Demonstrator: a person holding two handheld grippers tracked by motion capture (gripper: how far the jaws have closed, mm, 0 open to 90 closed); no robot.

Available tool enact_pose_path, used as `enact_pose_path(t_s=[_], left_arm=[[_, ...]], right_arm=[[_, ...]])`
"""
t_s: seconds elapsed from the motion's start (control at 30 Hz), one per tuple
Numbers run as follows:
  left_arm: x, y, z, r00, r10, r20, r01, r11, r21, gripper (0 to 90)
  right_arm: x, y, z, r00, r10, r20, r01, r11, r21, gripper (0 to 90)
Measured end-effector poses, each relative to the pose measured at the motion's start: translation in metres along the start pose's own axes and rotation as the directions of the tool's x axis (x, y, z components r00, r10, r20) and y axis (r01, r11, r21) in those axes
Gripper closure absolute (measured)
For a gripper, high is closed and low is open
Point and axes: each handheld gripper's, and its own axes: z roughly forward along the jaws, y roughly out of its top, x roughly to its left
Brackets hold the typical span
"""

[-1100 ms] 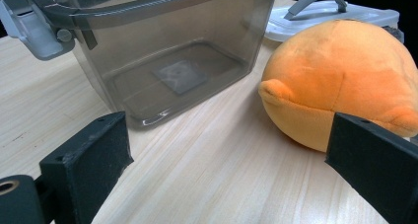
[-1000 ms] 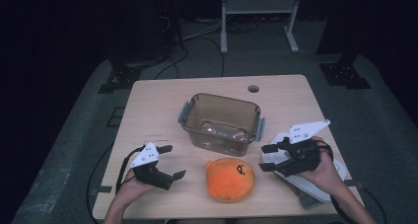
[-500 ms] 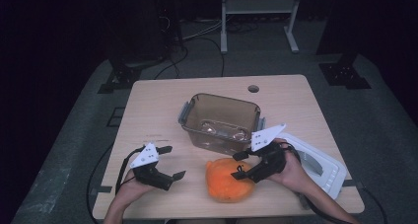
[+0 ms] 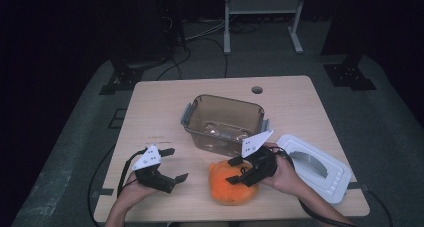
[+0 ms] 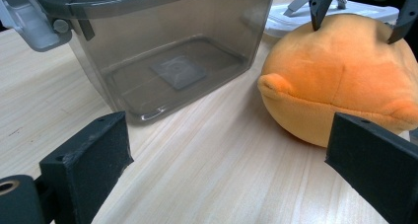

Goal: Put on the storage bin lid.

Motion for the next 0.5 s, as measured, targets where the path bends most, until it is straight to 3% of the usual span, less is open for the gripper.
enact_pose_path(t_s=[0.23, 0.5], left_arm=[[-0.001, -0.002, 0.003, 1.0, -0.005, 0.006, 0.005, 1.0, 0.008, 2.6], [0.0, -0.002, 0.003, 1.0, -0.009, 0.004, 0.009, 0.9999, 0.006, 2.6]], right_arm=[[0.002, -0.005, 0.008, 0.9998, 0.013, 0.012, -0.013, 0.999, 0.031, 46.9], [0.005, -0.009, 0.015, 0.9983, 0.058, -0.011, -0.058, 0.997, 0.042, 56.6]])
